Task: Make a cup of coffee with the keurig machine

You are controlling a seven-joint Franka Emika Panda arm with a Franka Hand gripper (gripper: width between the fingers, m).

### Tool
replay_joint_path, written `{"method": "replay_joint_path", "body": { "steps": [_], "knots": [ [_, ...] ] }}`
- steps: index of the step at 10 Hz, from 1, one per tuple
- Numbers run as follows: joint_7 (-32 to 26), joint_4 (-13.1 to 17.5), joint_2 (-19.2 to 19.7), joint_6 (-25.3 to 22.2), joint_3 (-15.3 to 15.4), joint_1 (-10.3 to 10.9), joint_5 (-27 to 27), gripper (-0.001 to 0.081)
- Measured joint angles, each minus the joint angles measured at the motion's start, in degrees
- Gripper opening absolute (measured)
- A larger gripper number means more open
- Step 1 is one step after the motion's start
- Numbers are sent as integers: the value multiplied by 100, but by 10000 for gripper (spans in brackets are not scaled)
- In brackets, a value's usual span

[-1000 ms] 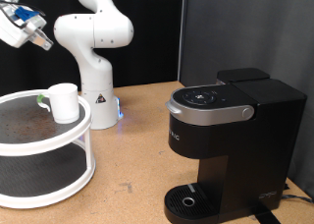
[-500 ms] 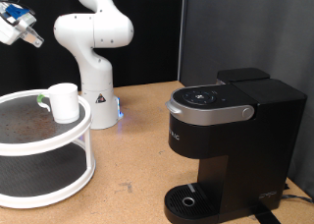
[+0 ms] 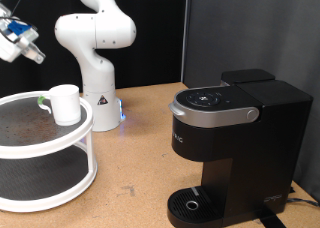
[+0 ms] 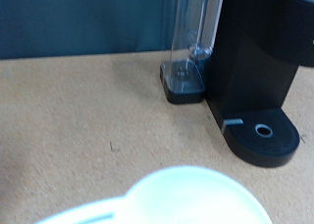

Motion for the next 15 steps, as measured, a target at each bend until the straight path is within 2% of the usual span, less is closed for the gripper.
{"method": "replay_joint_path", "body": {
  "steps": [3, 4, 5, 6, 7, 8, 9, 10, 11, 15],
  "knots": [
    [-299, -373, 281, 675, -61, 24, -12, 3],
    [-407, -452, 402, 860, -81, 49, -11, 186],
    [-510, -512, 522, 1021, -97, 84, 15, 186],
    [-590, -538, 632, 1129, -122, 133, 58, 322],
    [-683, -539, 719, 1190, -168, 196, 141, 505],
    [-760, -539, 778, 1221, -205, 240, 228, 505],
    [-806, -539, 827, 1245, -224, 267, 276, 648],
    [-820, -548, 869, 1307, -225, 291, 295, 648],
    [-820, -574, 913, 1399, -225, 312, 300, 774],
    [-918, -691, 1107, 1708, -232, 415, 475, 807]
  ]
}}
